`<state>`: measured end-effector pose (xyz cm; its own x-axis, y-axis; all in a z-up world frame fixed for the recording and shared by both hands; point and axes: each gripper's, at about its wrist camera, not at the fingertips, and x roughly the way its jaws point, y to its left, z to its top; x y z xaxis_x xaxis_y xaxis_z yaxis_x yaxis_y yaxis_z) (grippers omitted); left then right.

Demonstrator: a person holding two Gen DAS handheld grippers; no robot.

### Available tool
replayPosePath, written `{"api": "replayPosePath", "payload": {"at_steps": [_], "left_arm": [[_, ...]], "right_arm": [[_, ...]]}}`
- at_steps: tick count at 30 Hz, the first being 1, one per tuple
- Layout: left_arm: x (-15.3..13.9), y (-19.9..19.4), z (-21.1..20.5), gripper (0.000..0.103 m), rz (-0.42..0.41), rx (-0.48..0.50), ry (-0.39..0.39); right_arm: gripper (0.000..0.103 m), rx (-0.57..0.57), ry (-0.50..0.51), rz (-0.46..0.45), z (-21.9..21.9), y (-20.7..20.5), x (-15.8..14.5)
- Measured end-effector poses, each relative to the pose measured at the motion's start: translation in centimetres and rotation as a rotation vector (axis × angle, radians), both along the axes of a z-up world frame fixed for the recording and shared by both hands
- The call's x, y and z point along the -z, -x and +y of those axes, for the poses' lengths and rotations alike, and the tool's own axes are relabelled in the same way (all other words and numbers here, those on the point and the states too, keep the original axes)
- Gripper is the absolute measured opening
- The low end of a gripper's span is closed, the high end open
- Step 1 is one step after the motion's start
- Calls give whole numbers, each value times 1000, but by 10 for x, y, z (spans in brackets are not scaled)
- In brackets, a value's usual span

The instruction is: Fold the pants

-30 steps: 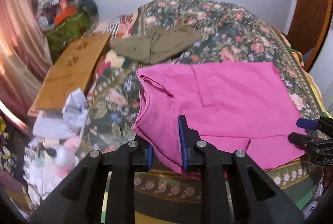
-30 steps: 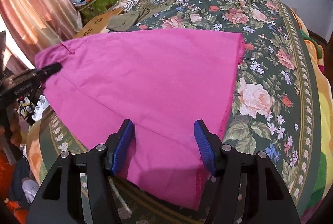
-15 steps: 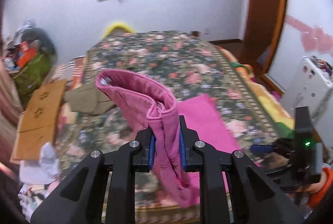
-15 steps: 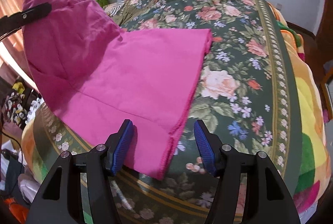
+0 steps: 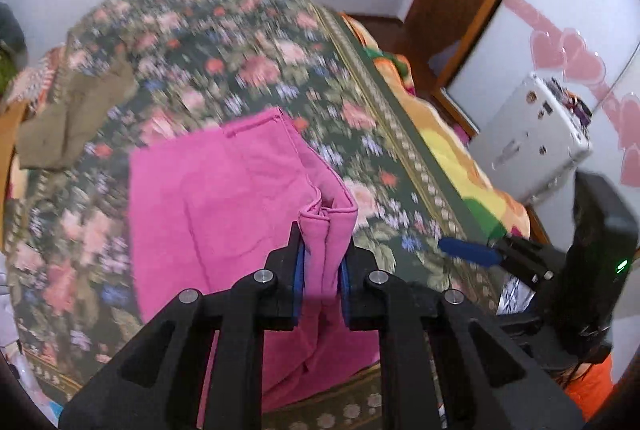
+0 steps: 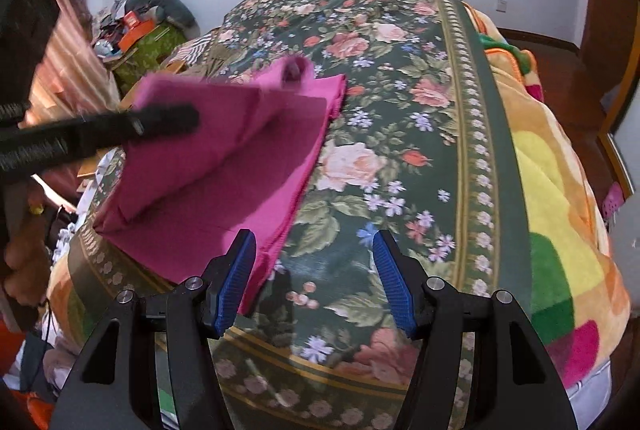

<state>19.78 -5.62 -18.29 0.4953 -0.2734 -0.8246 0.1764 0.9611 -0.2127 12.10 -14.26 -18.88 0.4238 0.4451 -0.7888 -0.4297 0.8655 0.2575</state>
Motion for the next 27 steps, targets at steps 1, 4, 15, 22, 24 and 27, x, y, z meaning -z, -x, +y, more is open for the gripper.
{"api": "replayPosePath", "payload": {"at_steps": [1,4,15,22,24,27], "left_arm": [[6,0,-4,15,17,15,-6],[19,2,-12,15,44,39,-31],[6,8,0,68,25,27,-31],[-19,-3,46,79,-50,-63,-92],[-21,-14,65,80,-57,-116,-135],[-15,-40,97,80,-41,-171,-196]], "right_arm": [[57,4,0,1,-2,0,0],[57,12,0,2,-6,1,0],[57,10,-8,-13,-4,2,-6],[57,13,-4,-52,1,1,-15],[57,19,-16,-57,2,-1,-18],[57,28,-51,-62,5,-6,-23]]}}
